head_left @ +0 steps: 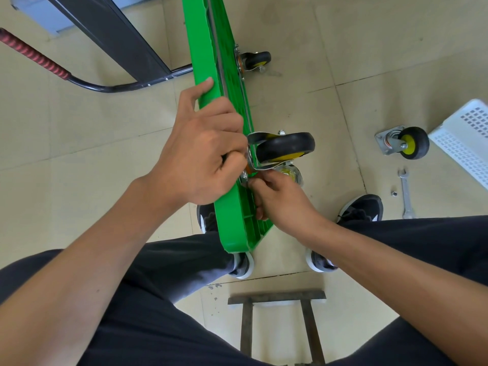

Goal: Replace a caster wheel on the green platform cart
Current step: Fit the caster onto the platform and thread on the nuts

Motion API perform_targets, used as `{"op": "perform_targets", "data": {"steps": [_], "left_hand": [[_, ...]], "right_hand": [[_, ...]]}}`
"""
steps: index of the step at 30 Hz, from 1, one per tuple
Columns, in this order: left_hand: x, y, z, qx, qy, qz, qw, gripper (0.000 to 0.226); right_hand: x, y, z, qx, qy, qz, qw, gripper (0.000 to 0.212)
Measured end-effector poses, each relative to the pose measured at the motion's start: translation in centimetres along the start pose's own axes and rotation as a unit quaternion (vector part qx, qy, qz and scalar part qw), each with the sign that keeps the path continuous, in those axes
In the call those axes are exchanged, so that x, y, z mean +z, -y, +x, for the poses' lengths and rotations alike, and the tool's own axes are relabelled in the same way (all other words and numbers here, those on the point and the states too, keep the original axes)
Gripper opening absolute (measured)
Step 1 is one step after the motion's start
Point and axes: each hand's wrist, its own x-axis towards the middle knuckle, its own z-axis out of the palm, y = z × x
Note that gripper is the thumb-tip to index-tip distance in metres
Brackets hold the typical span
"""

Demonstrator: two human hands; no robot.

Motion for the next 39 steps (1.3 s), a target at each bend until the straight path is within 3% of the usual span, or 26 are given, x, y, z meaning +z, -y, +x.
{"op": "perform_targets", "data": {"steps": [5, 14, 24, 31, 39], "left_hand": [[-0.1, -0.1, 0.0, -0.004, 0.003, -0.004, 1.000, 0.030], [-0.6, -0.2, -0.1, 0.004, 0.041, 0.027, 0.999, 0.036], [-1.7, -0.8, 0.0, -0.010, 0.066, -0.010, 0.998, 0.030], [-2.4, -2.7, 2.0, -0.057, 0.055, -0.015, 0.997, 0.031], [-0.2, -7.1, 8.2, -0.063, 0.070, -0.078, 0.992, 0.039]], "right_hand": [[-0.3, 1.1, -0.1, 0.054, 0.019, 0.011, 0.998, 0.025], [-0.9, 0.9, -0.2, 0.048, 0.035, 0.001, 0.998, 0.020], [-3.2, 1.2, -1.7, 0.022, 0.067, -0.122, 0.990, 0.016], [-7.4, 3.2, -1.8, 0.021, 0.058, -0.162, 0.985, 0.015], [-16.9, 7.9, -3.2, -0.009, 0.005, -0.236, 0.972, 0.019]]}}
